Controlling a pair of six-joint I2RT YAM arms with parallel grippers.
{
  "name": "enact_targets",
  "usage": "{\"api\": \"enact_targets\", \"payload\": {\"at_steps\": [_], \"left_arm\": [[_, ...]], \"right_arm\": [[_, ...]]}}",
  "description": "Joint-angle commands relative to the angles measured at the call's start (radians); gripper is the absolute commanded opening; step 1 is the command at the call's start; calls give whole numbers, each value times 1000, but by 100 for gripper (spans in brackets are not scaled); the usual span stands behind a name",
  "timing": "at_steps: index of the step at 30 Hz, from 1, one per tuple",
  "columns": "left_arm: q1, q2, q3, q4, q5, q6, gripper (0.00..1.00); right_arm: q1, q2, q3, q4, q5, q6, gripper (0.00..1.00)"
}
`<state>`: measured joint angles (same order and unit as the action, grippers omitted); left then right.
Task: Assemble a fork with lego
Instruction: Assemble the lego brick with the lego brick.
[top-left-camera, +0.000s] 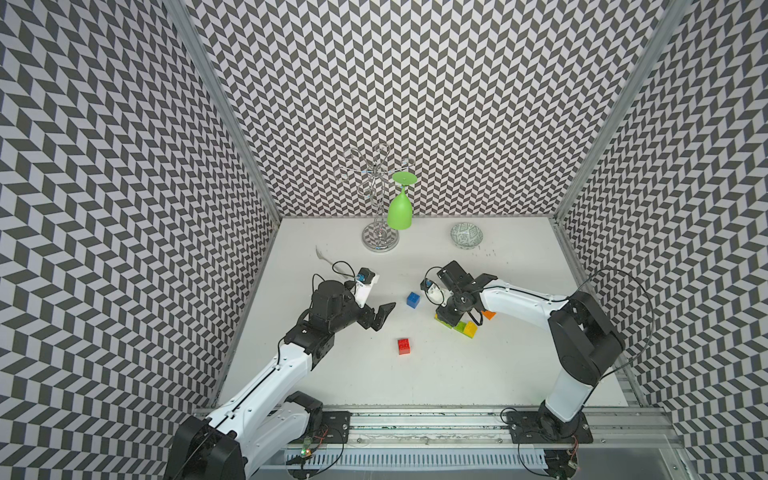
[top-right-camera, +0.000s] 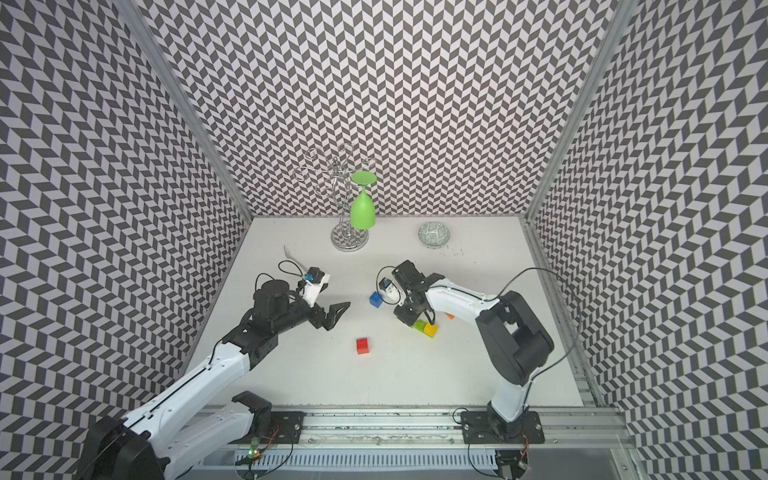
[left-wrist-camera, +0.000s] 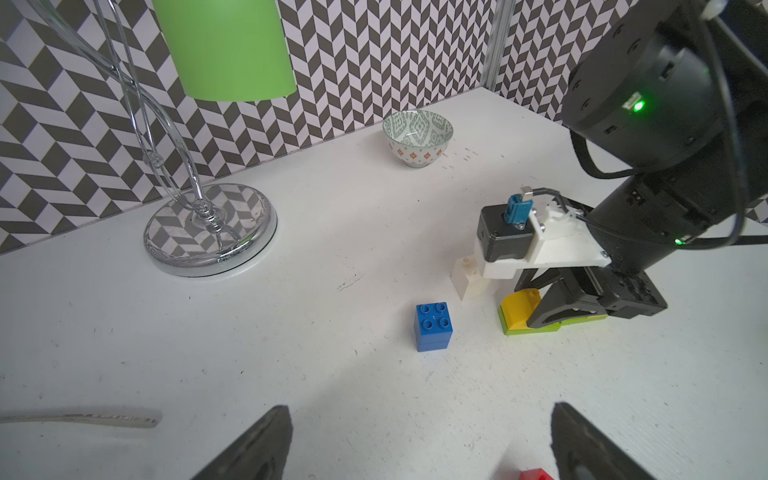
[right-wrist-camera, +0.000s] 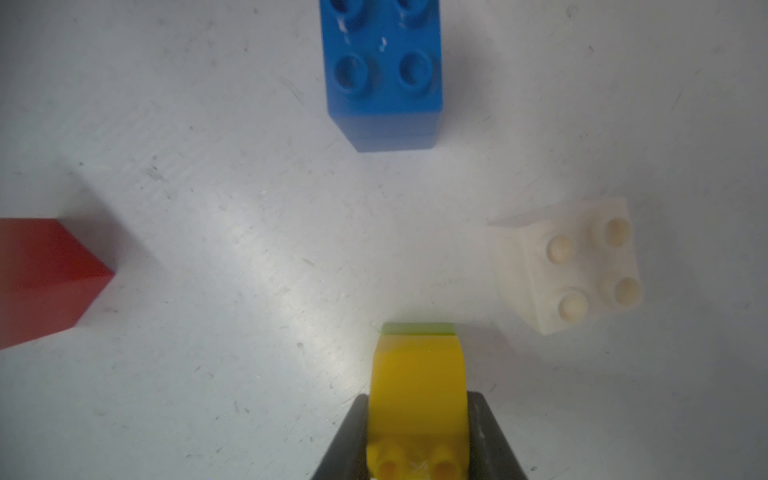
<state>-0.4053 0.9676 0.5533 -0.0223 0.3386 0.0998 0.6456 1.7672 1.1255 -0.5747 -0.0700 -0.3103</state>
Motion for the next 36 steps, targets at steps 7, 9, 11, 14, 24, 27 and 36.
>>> {"api": "enact_targets", "payload": {"at_steps": [7,9,11,14,24,27,36], "left_arm": [[-2,2,-3,20,18,6,99],[-3,2,-4,21,18,6,98],[-4,2,-3,22,18,4,99],[-5,2,-4,20,17,5,99],[-4,-23,5,14,-70,2,99],[-3,-31,8,12,-102,-7,99],[-1,-44,9,10,-137,-17,99]], "right_arm": [[6,125,24,-129,-1,9,0],[9,158,43,-156,9,9,0],[14,185,60,-180,27,7,0],[20,214,70,-194,41,5,0],[54,82,48,-114,-22,-47,4],[70,73,51,-102,-13,-41,9],[80,52,80,-71,5,12,38]]}}
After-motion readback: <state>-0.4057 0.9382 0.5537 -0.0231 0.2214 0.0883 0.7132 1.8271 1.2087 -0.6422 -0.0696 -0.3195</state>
